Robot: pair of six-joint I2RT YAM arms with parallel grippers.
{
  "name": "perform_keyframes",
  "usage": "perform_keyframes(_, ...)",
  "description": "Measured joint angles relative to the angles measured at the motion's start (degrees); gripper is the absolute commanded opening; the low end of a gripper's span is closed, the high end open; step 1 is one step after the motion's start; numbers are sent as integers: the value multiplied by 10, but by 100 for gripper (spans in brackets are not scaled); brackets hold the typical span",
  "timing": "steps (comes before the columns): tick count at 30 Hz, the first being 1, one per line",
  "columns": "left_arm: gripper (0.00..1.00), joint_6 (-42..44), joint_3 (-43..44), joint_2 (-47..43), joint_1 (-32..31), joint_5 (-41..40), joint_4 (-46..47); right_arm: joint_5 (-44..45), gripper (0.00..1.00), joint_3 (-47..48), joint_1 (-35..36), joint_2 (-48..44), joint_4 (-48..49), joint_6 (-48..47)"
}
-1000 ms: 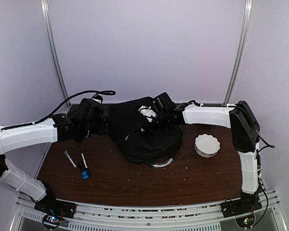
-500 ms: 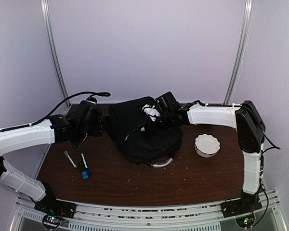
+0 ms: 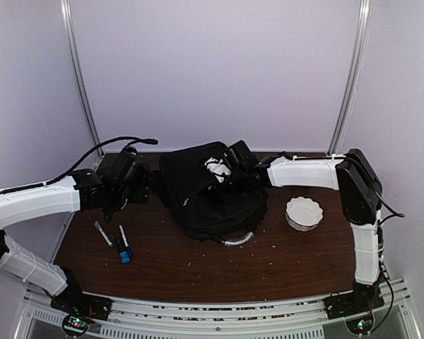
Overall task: Pack the student bag
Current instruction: Adjust the pen in the upper front pocket of the bag.
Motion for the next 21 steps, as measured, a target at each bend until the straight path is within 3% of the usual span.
perform_keyframes(6,81,-52,7,20,7,-2,-37,25,1,-1,-2,0,23,26)
perform_keyframes(12,79,-117,3,22,28,28,-56,-72,5,-3,-11,-9,6,53)
perform_keyframes(21,74,-212,-54,6,72,115,-123,-176,8,-95,-15,-167,-52,50)
